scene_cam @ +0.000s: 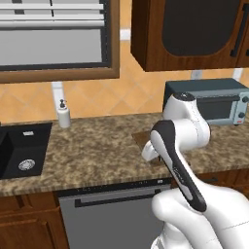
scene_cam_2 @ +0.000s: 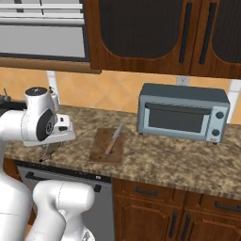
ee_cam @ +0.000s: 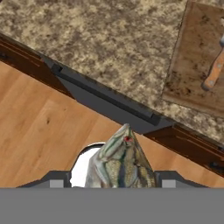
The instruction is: Pick up the knife from the drawer and place it on the cutting board. Then place the meat from the plate to the cutting board.
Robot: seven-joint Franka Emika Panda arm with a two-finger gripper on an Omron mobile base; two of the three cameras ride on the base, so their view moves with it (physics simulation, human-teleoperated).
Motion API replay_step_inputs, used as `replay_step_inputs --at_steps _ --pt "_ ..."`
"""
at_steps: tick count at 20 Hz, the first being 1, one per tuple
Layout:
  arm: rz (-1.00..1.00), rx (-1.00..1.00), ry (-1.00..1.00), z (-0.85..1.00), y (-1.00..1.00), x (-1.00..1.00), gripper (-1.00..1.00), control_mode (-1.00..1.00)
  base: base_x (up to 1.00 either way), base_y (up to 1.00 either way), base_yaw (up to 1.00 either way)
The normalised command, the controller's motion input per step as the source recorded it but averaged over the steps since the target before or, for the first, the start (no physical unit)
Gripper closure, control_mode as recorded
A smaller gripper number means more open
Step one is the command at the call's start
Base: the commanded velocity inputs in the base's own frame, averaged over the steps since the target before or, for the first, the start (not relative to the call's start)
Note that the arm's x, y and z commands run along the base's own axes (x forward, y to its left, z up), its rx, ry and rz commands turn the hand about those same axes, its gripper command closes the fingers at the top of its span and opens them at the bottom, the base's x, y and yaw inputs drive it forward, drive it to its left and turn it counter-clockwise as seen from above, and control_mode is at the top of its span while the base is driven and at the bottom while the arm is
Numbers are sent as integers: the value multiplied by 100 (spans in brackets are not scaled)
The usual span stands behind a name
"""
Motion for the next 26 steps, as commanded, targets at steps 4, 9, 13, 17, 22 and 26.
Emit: replay_step_inputs --at_steps 4,9,13,17,22,26 --pt "-2 3 0 -2 -30 15 100 -100 3 -15 -1" --pt "-8 8 0 -8 -76 60 100 -100 0 0 0" --pt "-14 7 0 -6 -52 90 100 -100 0 0 0" --pt "-19 9 4 -27 -26 100 100 -100 0 0 0" --pt "-26 0 3 -36 0 97 100 -100 0 0 0" --pt "-19 0 11 -54 0 89 100 -100 0 0 0"
